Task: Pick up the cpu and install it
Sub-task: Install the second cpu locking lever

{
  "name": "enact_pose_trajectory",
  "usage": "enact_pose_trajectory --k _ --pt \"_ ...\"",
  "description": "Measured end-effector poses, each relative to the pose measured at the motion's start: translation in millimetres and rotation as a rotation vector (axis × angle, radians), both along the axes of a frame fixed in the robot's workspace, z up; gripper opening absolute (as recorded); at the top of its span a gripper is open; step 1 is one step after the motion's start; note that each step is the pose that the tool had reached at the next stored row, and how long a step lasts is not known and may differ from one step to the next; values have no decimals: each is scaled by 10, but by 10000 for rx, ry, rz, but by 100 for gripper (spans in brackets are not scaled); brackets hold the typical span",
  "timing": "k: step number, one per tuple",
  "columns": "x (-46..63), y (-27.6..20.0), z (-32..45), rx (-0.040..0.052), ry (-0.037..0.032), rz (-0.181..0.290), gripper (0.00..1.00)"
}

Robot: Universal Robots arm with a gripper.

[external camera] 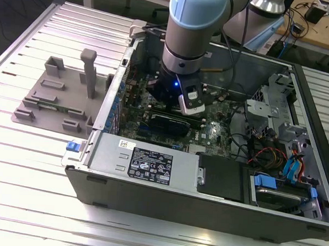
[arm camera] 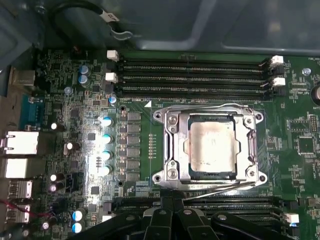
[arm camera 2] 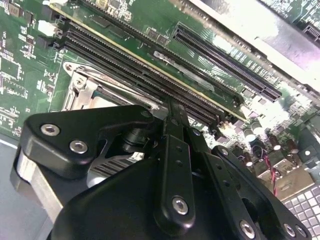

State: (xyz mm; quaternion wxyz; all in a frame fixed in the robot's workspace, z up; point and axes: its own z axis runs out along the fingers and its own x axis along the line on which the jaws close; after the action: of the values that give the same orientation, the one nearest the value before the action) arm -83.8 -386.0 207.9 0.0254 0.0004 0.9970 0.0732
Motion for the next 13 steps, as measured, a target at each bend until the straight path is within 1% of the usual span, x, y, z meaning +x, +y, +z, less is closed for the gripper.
enact_pose_trajectory --k 3,6,8,10,11,12,13 --pt "0 -7 -1 23 -1 0 11" --pt "-3 -8 -17 180 -39 1 11" --pt "-4 -8 -24 240 -55 1 11" --pt "-14 -2 -44 368 -102 -1 11" --pt "-18 9 -52 404 -119 -5 11" --pt "-24 25 -55 418 -130 -12 11" --pt "-27 31 -57 424 -135 -15 11"
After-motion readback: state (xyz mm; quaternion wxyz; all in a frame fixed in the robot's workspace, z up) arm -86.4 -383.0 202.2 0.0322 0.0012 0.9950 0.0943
